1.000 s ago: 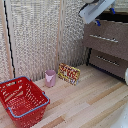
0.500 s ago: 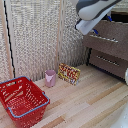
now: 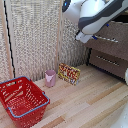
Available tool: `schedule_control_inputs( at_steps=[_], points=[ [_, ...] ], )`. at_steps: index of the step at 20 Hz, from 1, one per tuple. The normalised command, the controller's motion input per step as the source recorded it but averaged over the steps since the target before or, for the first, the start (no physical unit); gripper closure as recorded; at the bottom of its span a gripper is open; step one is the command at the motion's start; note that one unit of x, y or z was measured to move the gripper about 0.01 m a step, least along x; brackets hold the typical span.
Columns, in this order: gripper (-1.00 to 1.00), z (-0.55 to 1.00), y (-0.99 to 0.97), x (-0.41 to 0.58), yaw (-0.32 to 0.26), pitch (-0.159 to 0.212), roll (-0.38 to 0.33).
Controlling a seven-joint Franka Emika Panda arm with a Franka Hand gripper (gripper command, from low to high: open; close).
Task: Transport the gripper mindfully toward the orange-red bowl and clasp it to elevate with ease. Ensure your robot's arm aligns efficiently with the top drawer's opening. Carefully slide the orange-red bowl into the designated spot with precision. After confirmation, withdraw the gripper gently. Close the drawer smoothly by transitioning the gripper to its handle.
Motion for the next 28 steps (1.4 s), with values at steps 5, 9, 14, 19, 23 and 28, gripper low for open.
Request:
schedule_control_inputs(
  at_steps=[5, 9, 14, 19, 23, 28],
  points=[
    [-1.00, -0.11, 0.00, 0.035, 0.129, 0.251, -0.243],
    [-1.00, 0.00, -0.12, 0.100, 0.105, 0.359, -0.013],
    [-1.00, 0.00, -0.31, 0.255, 0.151, 0.159, 0.005],
    [-1.00, 0.19, -0.49, 0.201, 0.102, -0.093, 0.036],
    [-1.00, 0.25, -0.35, 0.053, 0.022, -0.201, 0.000],
    [1.00, 0.07, -0.29, 0.083, 0.003, -0.144, 0.007]
  ],
)
